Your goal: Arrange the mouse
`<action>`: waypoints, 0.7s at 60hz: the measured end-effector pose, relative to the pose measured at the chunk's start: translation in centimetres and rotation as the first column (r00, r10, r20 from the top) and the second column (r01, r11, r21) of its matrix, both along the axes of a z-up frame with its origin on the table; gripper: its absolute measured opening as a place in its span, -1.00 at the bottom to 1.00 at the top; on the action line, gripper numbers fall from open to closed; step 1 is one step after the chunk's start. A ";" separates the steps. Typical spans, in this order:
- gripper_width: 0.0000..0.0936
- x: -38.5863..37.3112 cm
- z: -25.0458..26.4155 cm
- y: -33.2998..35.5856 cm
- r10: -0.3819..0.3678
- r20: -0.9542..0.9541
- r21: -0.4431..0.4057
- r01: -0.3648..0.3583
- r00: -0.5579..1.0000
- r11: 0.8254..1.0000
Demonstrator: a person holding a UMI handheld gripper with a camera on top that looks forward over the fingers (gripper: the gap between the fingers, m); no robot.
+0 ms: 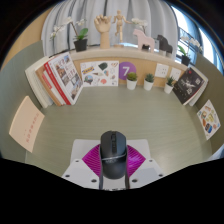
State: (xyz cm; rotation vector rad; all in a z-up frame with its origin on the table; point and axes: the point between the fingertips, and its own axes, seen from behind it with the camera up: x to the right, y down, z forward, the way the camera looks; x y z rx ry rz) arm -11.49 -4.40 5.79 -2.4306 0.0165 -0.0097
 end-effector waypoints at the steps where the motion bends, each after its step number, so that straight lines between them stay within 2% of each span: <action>1: -0.38 -0.2 -0.8 -0.3 -0.001 -0.003 -0.015 0.001 1.000 1.000; 12: -0.38 -0.3 -6.4 -3.6 -0.027 -0.003 -0.128 0.027 1.000 0.991; 15: -0.35 -0.3 -7.3 -4.3 -0.032 -0.004 -0.144 0.032 0.999 0.989; 19: -0.26 -0.3 -7.5 -4.3 -0.030 0.004 -0.123 0.030 1.000 0.992; 26: -0.05 -0.5 -7.5 -4.4 -0.043 -0.017 -0.136 0.040 0.999 0.990; 28: 0.07 -0.4 -7.5 -4.7 -0.055 -0.033 -0.153 0.049 0.998 0.987; 30: 0.29 -0.2 -7.0 -4.7 -0.072 -0.046 -0.146 0.064 0.996 0.987; 31: 0.49 0.1 -6.6 -4.6 -0.079 -0.046 -0.137 0.072 0.996 0.988; 33: 0.74 0.5 -5.6 -4.6 -0.085 -0.042 -0.116 0.080 0.996 0.990; 36: 0.86 0.7 -3.9 -4.7 -0.084 -0.038 -0.083 0.081 0.996 0.993; 42: 0.84 1.5 0.4 -5.6 -0.063 -0.044 -0.011 0.063 0.997 0.998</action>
